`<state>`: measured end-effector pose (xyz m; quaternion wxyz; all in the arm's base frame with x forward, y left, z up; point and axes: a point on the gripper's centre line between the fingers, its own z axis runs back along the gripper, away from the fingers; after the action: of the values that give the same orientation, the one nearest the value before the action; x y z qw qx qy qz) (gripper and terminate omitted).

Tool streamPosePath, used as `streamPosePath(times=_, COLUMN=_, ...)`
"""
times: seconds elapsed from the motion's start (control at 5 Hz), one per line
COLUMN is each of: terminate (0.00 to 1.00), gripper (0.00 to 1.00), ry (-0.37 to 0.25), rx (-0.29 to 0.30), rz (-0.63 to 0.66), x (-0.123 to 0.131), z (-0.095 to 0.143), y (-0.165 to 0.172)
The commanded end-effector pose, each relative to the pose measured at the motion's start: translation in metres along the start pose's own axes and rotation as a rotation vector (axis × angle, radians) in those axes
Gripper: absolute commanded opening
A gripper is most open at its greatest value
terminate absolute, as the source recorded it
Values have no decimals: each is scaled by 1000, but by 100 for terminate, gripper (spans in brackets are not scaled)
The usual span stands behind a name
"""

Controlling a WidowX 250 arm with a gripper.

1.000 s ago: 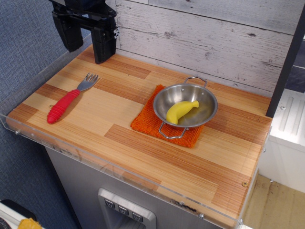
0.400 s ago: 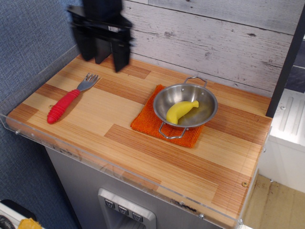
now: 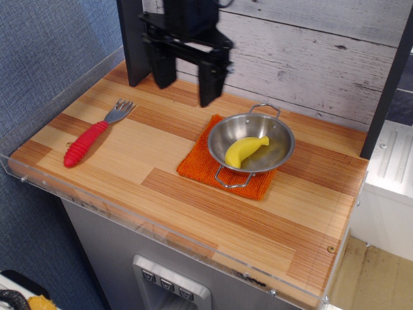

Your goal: PICK UP THE BANANA AND PUT ANOTHER SIDE OF THE TABLE

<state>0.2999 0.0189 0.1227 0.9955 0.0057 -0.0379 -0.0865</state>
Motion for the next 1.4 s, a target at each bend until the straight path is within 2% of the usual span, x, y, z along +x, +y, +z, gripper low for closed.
streamPosePath(times=0.0, terminate=0, gripper=100, ry=-59, rx=38, rz=-52, x=30, z=-13, y=-38)
streamPosePath(times=0.4, terminate=0, gripper=100, ry=-30, rx=58, rz=-69, x=57, z=-54, y=-49)
streamPosePath(times=1.0, terminate=0, gripper=100, ry=53, rx=70, rz=-80, x=49, z=-101, y=-43)
streamPosePath(times=1.2, terminate=0, gripper=100, ry=71, rx=75, rz=-81, x=43, z=-107, y=-40)
